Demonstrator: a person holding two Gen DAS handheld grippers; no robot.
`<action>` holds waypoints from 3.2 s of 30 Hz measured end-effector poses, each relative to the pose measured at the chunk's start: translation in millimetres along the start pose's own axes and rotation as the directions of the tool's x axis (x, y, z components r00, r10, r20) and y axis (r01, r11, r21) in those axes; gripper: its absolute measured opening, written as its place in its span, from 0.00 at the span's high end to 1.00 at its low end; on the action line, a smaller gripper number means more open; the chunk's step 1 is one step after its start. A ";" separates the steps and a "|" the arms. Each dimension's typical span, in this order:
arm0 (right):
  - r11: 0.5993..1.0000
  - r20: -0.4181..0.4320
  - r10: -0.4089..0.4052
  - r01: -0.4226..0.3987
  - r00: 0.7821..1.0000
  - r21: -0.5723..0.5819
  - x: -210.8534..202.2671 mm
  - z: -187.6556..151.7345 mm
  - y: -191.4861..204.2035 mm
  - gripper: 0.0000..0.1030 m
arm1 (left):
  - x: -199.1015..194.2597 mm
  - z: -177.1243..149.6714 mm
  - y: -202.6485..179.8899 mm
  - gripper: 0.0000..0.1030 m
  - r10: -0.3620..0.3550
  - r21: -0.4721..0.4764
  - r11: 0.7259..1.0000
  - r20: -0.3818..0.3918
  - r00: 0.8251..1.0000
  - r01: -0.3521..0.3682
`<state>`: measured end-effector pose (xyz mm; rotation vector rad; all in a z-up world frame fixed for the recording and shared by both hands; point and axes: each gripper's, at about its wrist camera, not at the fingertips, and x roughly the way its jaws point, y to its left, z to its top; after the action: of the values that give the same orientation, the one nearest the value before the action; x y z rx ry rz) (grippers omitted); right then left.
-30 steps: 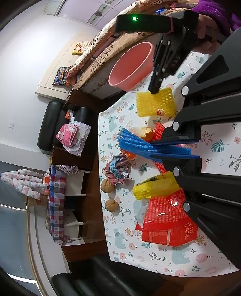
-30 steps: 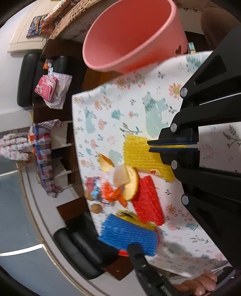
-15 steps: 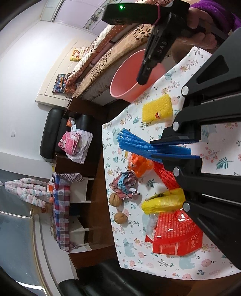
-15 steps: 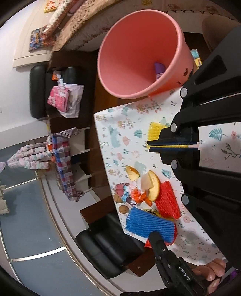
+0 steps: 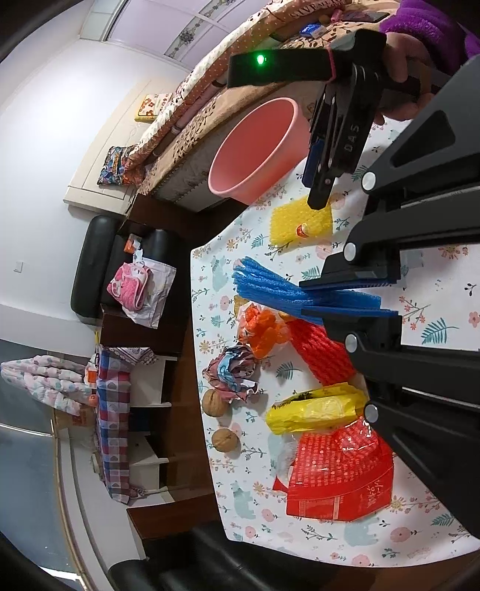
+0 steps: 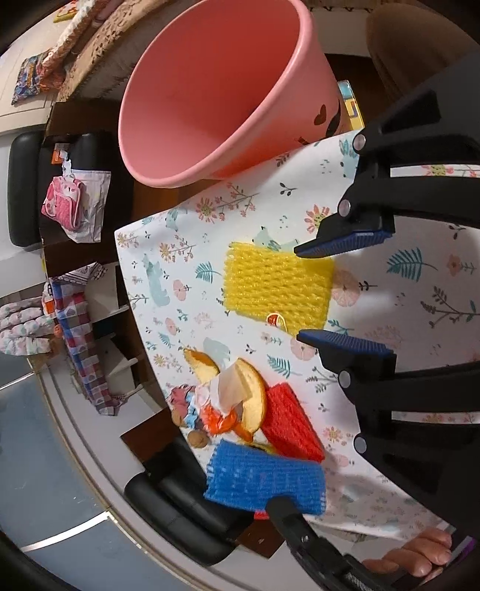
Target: Collect trash
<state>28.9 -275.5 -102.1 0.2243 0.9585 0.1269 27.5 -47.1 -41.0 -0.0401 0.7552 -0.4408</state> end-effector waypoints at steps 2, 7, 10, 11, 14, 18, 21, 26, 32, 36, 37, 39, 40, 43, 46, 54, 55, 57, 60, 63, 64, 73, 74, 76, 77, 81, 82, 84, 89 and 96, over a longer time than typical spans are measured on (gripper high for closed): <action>0.999 -0.005 -0.029 0.029 1.000 -0.021 4.4 -0.2 3.9 0.60 | -0.2 -0.7 1.3 0.93 -0.003 -0.003 1.000 -0.001 1.000 0.003; 0.992 0.001 -0.075 0.075 0.997 -0.103 6.6 -3.6 14.0 0.62 | -0.4 -0.2 5.1 0.93 -0.008 -0.012 1.000 0.000 1.000 0.008; 0.990 -0.001 -0.085 0.085 0.996 -0.109 7.1 -5.3 12.6 0.83 | -1.2 0.0 5.9 0.93 -0.009 -0.015 1.000 0.001 1.000 0.009; 0.991 0.004 -0.081 0.081 0.997 -0.104 5.6 -5.4 11.4 0.87 | -1.3 0.2 5.9 0.93 -0.009 -0.017 1.000 0.001 1.000 0.009; 0.993 0.024 -0.073 0.075 0.997 -0.095 -0.6 -4.0 8.6 0.96 | -2.0 0.9 5.1 0.93 -0.008 -0.013 1.000 0.003 1.000 0.008; 0.996 0.074 -0.044 0.049 0.996 -0.074 -14.4 0.9 4.7 0.96 | -3.8 4.4 1.3 0.93 -0.009 -0.012 1.000 0.010 1.000 0.009; 0.997 0.119 -0.029 0.037 0.992 -0.069 -27.9 4.1 3.0 0.97 | -5.2 8.0 -4.8 0.93 -0.009 -0.005 1.000 0.016 1.000 0.009; 0.998 0.175 -0.010 0.019 0.985 -0.051 -48.2 9.0 -1.9 0.97 | -5.9 12.5 -14.4 0.93 -0.012 0.009 1.000 0.022 1.000 0.011; 1.000 0.243 -0.023 0.027 0.970 -0.013 -69.5 17.0 -16.1 0.97 | -7.4 21.6 -28.4 0.93 -0.033 0.023 0.999 0.032 0.999 0.032; 0.999 0.278 -0.046 0.037 0.959 0.038 -80.4 21.1 -33.3 0.97 | -6.1 29.8 -47.2 0.93 -0.068 0.056 0.996 0.042 0.997 0.066; 0.998 0.285 -0.054 0.041 0.957 0.051 -82.5 21.5 -37.7 0.97 | -5.1 32.2 -53.0 0.93 -0.078 0.068 0.995 0.043 0.996 0.075; 0.996 0.297 -0.069 0.047 0.952 0.079 -86.3 22.2 -49.0 0.97 | -2.4 36.8 -66.3 0.93 -0.097 0.093 0.991 0.045 0.994 0.092; 0.994 0.303 -0.079 0.053 0.950 0.095 -88.2 22.6 -55.7 0.97 | -0.4 39.8 -74.0 0.93 -0.109 0.106 0.989 0.047 0.993 0.104; 0.988 0.311 -0.105 0.065 0.944 0.137 -91.4 22.3 -71.6 0.97 | 6.9 48.9 -94.2 0.93 -0.146 0.134 0.981 0.045 0.988 0.139; 0.980 0.317 -0.134 0.078 0.939 0.182 -94.2 21.3 -91.0 0.97 | 16.6 55.6 -116.4 0.93 -0.180 0.168 0.971 0.036 0.983 0.172; 0.971 0.290 -0.099 0.028 0.952 0.237 -89.7 11.0 -127.4 0.97 | 49.4 65.1 -169.3 0.93 -0.227 0.241 0.945 -0.011 0.974 0.223; 0.972 0.292 -0.076 0.006 0.953 0.234 -90.1 8.9 -128.6 0.97 | 51.9 65.3 -172.2 0.93 -0.229 0.245 0.943 -0.016 0.973 0.226; 0.975 0.283 -0.033 -0.032 0.959 0.220 -88.4 6.4 -128.2 0.97 | 58.5 66.9 -178.2 0.93 -0.229 0.255 0.940 -0.026 0.973 0.228; 0.977 0.274 0.031 -0.087 0.961 0.196 -84.4 4.8 -127.5 0.96 | 67.7 71.8 -185.3 0.93 -0.231 0.261 0.937 -0.040 0.972 0.234; 0.972 0.258 0.098 -0.148 0.961 0.182 -78.0 3.9 -125.3 0.76 | 68.3 77.5 -188.2 0.93 -0.227 0.266 0.937 -0.028 0.973 0.226; 0.970 0.262 0.120 -0.169 0.958 0.177 -76.2 3.4 -123.6 0.62 | 66.1 78.2 -187.4 0.93 -0.229 0.264 0.938 -0.023 0.973 0.226; 0.990 0.228 0.077 -0.101 0.971 0.094 -48.9 13.6 -101.9 0.57 | 51.8 88.9 -175.3 0.93 -0.209 0.224 0.954 0.013 0.978 0.201; 0.991 0.230 0.072 -0.095 0.971 0.091 -47.1 13.3 -99.6 0.57 | 50.6 88.8 -174.7 0.93 -0.207 0.222 0.955 0.015 0.978 0.199; 0.993 0.237 0.061 -0.083 0.970 0.085 -44.6 15.6 -98.7 0.57 | 49.5 90.1 -171.9 0.93 -0.204 0.209 0.958 0.018 0.979 0.196; 0.994 0.239 0.058 -0.078 0.969 0.078 -43.5 16.5 -97.7 0.61 | 49.1 89.3 -171.3 0.93 -0.202 0.205 0.959 0.018 0.979 0.194; 0.993 0.210 0.066 -0.085 0.975 0.084 -35.9 19.4 -101.0 0.89 | 50.5 90.1 -168.8 0.93 -0.197 0.198 0.961 0.015 0.980 0.190; 0.991 0.212 0.074 -0.094 0.974 0.090 -36.4 18.6 -102.3 0.91 | 50.4 90.1 -168.6 0.93 -0.198 0.199 0.961 0.015 0.980 0.191; 0.990 0.231 0.079 -0.103 0.970 0.097 -41.6 17.4 -105.5 0.91 | 51.5 89.8 -168.7 0.93 -0.197 0.200 0.961 0.014 0.980 0.190; 0.986 0.332 0.019 -0.072 0.943 0.150 -70.1 15.1 -116.8 0.91 | 56.4 91.6 -169.0 0.93 -0.202 0.192 0.962 0.008 0.979 0.197; 0.969 0.419 -0.190 0.100 0.888 0.226 -97.3 11.9 -136.5 0.91 | 76.4 88.7 -187.1 0.93 -0.235 0.188 0.953 -0.026 0.972 0.236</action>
<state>-15.6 -429.5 -51.6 0.3480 0.5317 -0.1570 66.3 -258.4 9.7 0.0504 0.7113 -0.7395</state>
